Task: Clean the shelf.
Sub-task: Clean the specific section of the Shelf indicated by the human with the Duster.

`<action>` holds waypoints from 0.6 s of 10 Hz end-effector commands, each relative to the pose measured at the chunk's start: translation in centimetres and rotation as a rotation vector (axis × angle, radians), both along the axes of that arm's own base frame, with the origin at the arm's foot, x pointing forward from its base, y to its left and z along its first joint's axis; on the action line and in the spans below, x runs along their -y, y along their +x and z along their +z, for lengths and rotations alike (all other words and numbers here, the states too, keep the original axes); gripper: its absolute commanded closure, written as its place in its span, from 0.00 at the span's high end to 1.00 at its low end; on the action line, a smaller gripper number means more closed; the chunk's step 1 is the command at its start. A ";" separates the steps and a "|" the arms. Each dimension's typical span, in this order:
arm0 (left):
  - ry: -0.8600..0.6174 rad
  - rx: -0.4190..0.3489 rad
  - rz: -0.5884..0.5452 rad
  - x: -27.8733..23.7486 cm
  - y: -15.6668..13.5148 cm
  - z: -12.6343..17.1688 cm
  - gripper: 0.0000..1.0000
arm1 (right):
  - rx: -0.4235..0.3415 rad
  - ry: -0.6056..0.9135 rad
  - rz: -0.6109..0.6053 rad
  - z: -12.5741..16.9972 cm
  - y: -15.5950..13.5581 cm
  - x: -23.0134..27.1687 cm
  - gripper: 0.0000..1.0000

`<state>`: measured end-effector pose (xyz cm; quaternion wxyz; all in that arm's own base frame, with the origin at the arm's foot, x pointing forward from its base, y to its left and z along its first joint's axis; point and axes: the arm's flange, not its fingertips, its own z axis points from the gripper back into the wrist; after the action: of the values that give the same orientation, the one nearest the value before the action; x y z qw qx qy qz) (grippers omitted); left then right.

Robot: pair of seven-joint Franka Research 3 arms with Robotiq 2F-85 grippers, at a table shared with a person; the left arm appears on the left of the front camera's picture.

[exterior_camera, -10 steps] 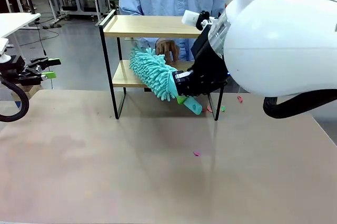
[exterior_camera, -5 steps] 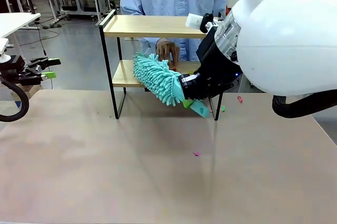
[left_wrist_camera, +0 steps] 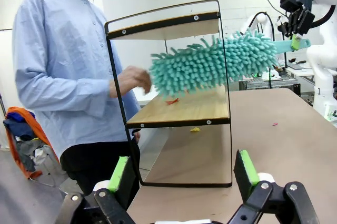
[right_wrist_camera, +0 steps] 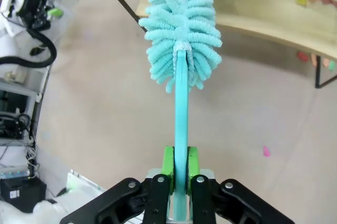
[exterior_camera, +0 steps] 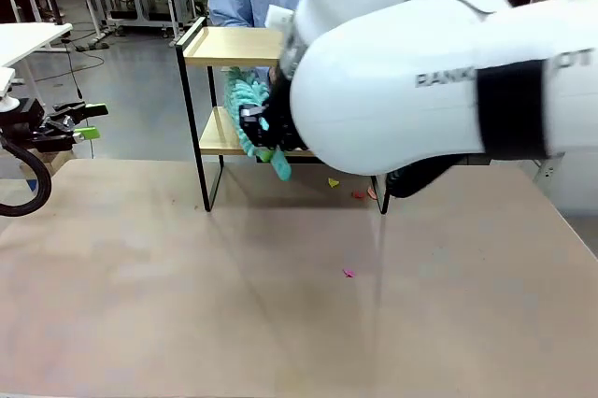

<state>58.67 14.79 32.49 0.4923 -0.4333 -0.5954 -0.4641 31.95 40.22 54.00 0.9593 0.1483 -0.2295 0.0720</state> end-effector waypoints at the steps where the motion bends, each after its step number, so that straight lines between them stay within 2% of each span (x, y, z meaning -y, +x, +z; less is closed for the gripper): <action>1: 0.007 0.009 -0.007 0.1 -0.3 0.3 1.00 | 0.059 -0.009 -0.073 0.0 2.2 -4.9 0.13; 6: 0.007 0.009 -0.007 0.1 -0.3 0.3 1.00 | 0.095 0.010 -0.140 -2.5 7.4 -12.0 0.13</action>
<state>58.67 14.80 32.49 0.4923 -0.4333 -0.5954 -0.4641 37.74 47.99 51.81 0.9504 0.1341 -0.2797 0.0239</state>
